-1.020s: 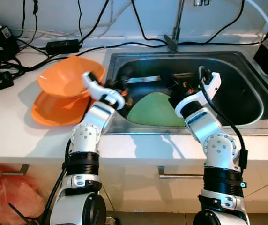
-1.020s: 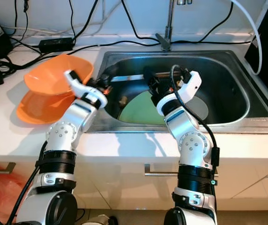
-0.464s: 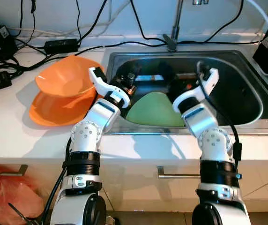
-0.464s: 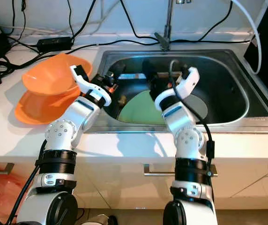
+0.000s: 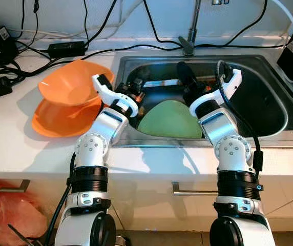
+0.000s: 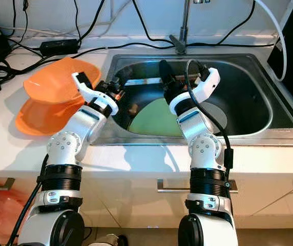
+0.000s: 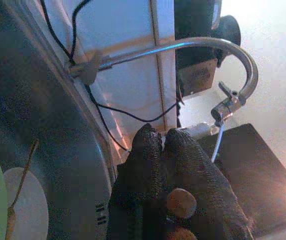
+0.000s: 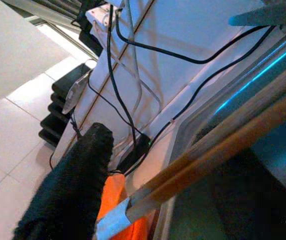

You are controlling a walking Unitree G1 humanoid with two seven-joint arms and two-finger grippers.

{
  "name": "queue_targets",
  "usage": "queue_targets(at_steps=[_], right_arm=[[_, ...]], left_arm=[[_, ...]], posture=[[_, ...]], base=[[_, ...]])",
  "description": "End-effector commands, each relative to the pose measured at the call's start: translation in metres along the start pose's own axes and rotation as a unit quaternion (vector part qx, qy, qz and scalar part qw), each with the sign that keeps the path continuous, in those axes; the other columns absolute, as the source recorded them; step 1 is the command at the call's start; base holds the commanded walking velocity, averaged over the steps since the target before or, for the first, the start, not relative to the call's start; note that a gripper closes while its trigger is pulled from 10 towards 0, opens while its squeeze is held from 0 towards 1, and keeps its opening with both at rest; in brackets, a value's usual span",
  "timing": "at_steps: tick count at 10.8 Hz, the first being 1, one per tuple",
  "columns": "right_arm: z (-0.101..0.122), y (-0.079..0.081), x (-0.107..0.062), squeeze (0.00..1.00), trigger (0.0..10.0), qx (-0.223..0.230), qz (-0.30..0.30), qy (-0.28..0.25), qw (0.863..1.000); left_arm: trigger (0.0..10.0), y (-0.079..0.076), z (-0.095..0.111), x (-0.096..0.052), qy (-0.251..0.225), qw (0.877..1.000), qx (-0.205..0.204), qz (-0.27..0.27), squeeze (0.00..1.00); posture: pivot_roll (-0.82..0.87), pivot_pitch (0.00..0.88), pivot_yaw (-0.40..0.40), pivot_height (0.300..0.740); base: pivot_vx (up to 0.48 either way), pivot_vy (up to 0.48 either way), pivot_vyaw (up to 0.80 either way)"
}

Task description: Kitchen organization

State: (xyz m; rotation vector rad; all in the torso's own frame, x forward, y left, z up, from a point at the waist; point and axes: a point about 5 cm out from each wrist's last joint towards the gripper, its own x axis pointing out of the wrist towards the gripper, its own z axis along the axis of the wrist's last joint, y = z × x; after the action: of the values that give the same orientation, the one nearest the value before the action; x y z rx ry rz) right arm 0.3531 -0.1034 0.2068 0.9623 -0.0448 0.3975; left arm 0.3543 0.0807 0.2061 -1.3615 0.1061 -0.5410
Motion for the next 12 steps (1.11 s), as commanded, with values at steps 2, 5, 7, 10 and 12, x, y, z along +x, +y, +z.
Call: queue_targets(at_steps=[2, 5, 7, 10, 12], right_arm=[[-0.003, 0.012, 0.008, 0.0, 0.0, -0.004, 0.017, 0.002, 1.0], [-0.002, 0.011, 0.007, 0.0, 0.0, -0.008, 0.011, 0.001, 1.0], [-0.003, 0.01, 0.008, 0.0, 0.0, -0.011, 0.009, 0.0, 1.0], [-0.003, 0.009, 0.008, 0.0, 0.0, -0.015, 0.004, 0.0, 1.0], [-0.003, 0.008, 0.008, 0.0, 0.0, -0.017, 0.002, -0.001, 1.0]], left_arm=[[2.4, 0.001, -0.033, 0.006, 0.017, 0.998, -0.056, 0.004, 0.0], [4.5, 0.004, -0.038, 0.006, 0.022, 0.998, -0.058, 0.018, 0.0], [4.2, 0.006, -0.044, 0.004, 0.033, 0.997, -0.062, 0.025, 0.0], [4.7, 0.007, -0.046, 0.004, 0.046, 0.997, -0.057, 0.027, 0.0], [9.2, 0.006, -0.053, 0.002, 0.07, 0.996, -0.054, 0.019, 0.0]], posture=[[0.09, 0.062, 0.06, 0.74], [0.09, 0.064, 0.059, 0.74], [0.09, 0.064, 0.061, 0.74], [0.09, 0.059, 0.061, 0.74], [0.09, 0.058, 0.061, 0.74]], base=[[0.0, 0.0, 0.0], [0.0, 0.0, 0.0], [0.0, 0.0, 0.0], [0.0, 0.0, 0.0], [0.0, 0.0, 0.0]])
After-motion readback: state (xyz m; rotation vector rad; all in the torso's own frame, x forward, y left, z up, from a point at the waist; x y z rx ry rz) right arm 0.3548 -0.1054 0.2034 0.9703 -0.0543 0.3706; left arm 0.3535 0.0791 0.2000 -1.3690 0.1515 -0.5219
